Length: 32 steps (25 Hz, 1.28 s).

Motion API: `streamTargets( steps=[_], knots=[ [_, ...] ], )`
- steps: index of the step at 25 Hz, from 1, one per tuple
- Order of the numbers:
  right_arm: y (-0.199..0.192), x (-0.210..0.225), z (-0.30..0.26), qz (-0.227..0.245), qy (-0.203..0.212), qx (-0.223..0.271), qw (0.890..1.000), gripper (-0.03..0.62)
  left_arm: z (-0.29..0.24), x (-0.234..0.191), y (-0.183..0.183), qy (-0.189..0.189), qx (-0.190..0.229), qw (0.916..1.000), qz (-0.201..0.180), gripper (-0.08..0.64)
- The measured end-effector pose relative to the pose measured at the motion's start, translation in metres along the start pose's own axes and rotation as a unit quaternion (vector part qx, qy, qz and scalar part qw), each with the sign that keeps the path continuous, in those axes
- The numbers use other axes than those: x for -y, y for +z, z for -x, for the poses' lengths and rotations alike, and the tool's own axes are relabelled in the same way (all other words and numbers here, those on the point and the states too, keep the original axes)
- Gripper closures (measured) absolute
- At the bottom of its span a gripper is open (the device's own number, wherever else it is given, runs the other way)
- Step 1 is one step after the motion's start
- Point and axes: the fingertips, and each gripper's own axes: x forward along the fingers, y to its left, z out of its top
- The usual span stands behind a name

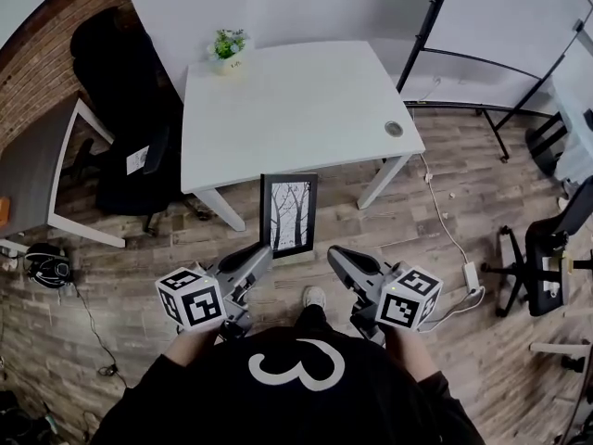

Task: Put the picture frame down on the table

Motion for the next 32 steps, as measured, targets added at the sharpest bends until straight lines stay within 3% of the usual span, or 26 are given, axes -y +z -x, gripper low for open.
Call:
streamTargets(
  steps=[5,12,20,32],
  knots=[
    [0.041,0.065,-0.005,-0.013,0.002,-0.004,1.000,0.569,-0.069,-0.011,0.035,0.009,-0.005,0.9999,0.010,0.482],
    [0.061,0.078,-0.002,0.007,0.008,0.002,1.000,0.569,-0.088,-0.002,0.049,0.003,0.011,0.9999,-0.004,0.482],
    [0.082,0.107,-0.003,0.013,0.008,-0.005,1.000,0.569,-0.128,-0.001,0.057,-0.007,0.010,0.9999,0.012,0.482],
    [0.088,0.145,-0.047,-0.018,-0.008,-0.024,1.000,0.569,-0.149,-0.061,0.076,0.011,-0.008,0.9985,0.053,0.482]
  ],
)
